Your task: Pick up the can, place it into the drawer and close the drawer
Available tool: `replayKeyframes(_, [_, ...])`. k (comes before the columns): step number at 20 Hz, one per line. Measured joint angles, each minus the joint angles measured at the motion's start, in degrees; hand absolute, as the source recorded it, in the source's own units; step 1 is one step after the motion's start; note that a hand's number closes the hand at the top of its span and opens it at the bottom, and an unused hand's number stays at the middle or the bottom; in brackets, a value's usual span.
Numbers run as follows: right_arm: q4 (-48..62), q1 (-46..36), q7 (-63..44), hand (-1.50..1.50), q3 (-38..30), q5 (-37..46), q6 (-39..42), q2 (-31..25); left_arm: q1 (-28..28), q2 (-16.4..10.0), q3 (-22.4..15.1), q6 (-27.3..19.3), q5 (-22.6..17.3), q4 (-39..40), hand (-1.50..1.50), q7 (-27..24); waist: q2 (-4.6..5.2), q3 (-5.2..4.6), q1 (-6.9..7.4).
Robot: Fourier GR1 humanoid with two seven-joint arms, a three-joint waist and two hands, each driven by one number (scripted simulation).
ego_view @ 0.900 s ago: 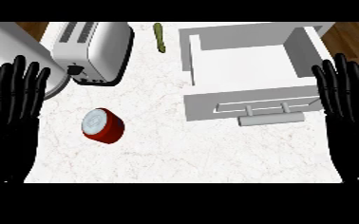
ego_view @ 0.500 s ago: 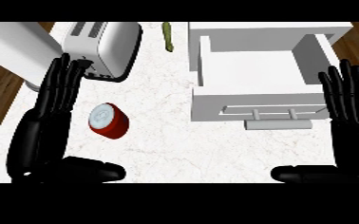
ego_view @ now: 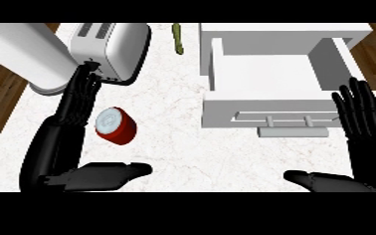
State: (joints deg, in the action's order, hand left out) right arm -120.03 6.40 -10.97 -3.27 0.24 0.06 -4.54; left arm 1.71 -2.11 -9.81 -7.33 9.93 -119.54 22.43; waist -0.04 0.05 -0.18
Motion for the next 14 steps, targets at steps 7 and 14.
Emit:
replayKeyframes(7, [-1.34, 5.46, 2.82, -1.5, -1.82, -1.68, 2.82, 0.24, -2.82, 1.19, -0.55, -1.39, 0.72, -3.65, -1.5, 3.26, -0.02, -0.03, 0.05])
replayKeyframes(14, [0.55, 6.82, 6.0, -1.5, -3.71, -2.33, 4.59, 0.6, -2.07, 0.87, 3.28, -1.52, -1.2, 1.17, -1.5, 1.23, 0.01, -0.03, 0.03])
